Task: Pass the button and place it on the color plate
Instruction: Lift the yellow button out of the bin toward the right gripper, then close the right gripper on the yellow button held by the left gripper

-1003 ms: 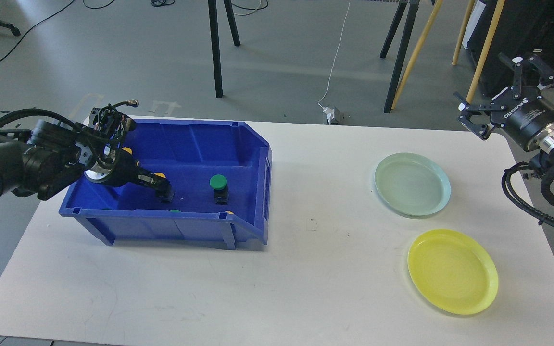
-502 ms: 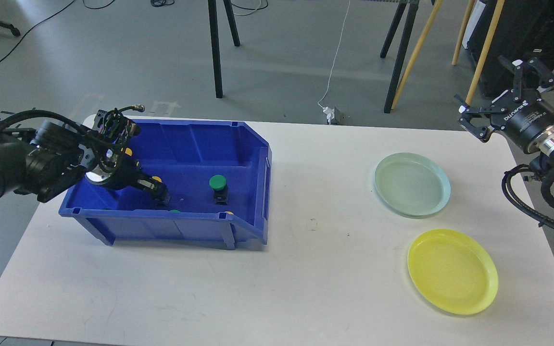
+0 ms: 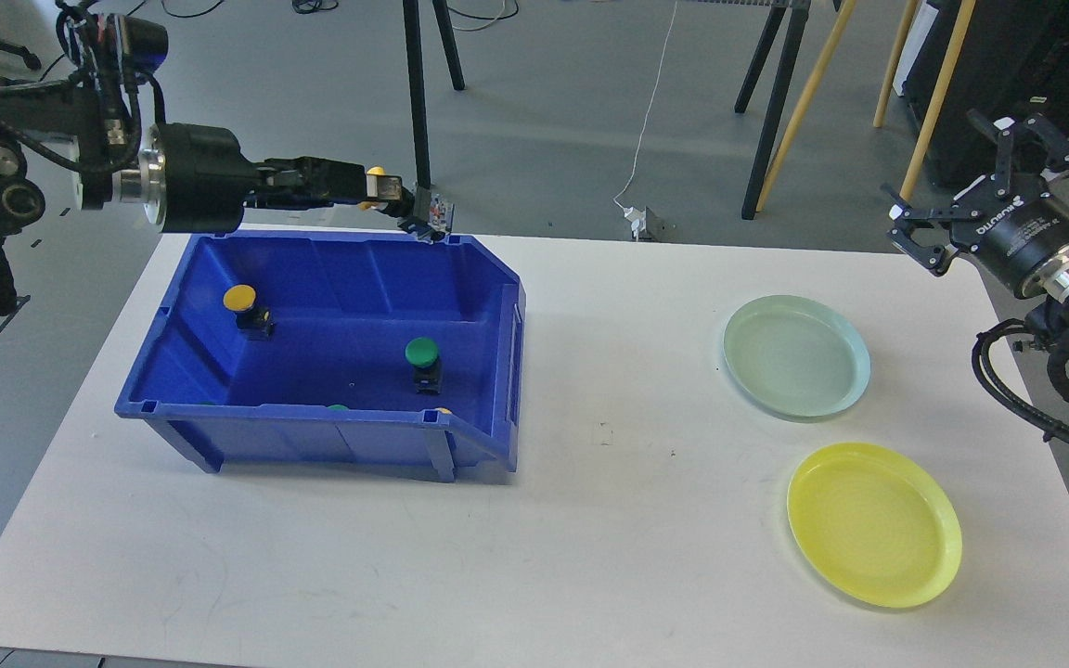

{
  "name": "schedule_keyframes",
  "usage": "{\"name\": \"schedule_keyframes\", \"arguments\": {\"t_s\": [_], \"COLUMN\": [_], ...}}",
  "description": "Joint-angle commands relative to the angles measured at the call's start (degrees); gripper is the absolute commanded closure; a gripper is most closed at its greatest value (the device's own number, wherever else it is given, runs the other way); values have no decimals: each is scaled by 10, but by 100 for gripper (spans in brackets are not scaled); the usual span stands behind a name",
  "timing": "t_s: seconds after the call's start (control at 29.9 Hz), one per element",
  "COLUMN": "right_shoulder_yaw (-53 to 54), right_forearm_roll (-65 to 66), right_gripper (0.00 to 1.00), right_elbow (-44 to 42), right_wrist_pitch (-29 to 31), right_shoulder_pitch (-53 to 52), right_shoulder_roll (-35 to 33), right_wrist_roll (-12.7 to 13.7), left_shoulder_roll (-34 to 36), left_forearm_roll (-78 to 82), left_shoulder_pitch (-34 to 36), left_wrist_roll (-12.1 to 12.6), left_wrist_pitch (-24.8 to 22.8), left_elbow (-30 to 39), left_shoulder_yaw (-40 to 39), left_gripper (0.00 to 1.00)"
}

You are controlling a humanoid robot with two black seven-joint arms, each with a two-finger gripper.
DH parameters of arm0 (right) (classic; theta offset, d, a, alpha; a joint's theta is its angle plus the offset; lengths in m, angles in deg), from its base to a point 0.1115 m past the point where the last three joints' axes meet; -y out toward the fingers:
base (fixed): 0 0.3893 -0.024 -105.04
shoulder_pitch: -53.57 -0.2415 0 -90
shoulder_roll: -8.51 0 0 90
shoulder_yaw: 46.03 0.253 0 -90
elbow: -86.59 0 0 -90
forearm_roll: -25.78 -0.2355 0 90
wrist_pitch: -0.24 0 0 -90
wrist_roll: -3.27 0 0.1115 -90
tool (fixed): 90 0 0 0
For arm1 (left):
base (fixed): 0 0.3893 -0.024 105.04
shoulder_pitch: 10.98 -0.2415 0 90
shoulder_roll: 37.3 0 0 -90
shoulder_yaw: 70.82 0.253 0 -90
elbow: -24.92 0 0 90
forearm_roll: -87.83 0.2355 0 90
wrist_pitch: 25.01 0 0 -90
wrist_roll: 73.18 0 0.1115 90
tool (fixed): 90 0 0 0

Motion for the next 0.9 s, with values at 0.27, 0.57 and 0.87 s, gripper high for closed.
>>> {"name": "schedule_keyframes", "arguments": {"t_s": [0.27, 0.57, 0.87], "right_shoulder_yaw": [6, 5, -8], "right_forearm_roll": [106, 192, 217], "right_gripper": [1, 1, 1], "right_elbow": [118, 222, 321], "right_wrist_pitch": [0, 0, 0], "right_shoulder_pitch": [3, 49, 75], "right_shoulder_roll": [-46, -59, -76], "right_wrist_roll": [-30, -30, -44], "left_shoulder_roll": [-237, -336, -340], "left_forearm_roll": [-124, -121, -124], "left_shoulder_pitch": [-151, -180, -179], "left_wrist_roll": [0, 0, 0], "left_wrist_pitch": [150, 168, 168], "left_elbow": [102, -7, -11], "left_shoulder_yaw": [-152, -150, -152], "left_gripper": [94, 93, 93]}}
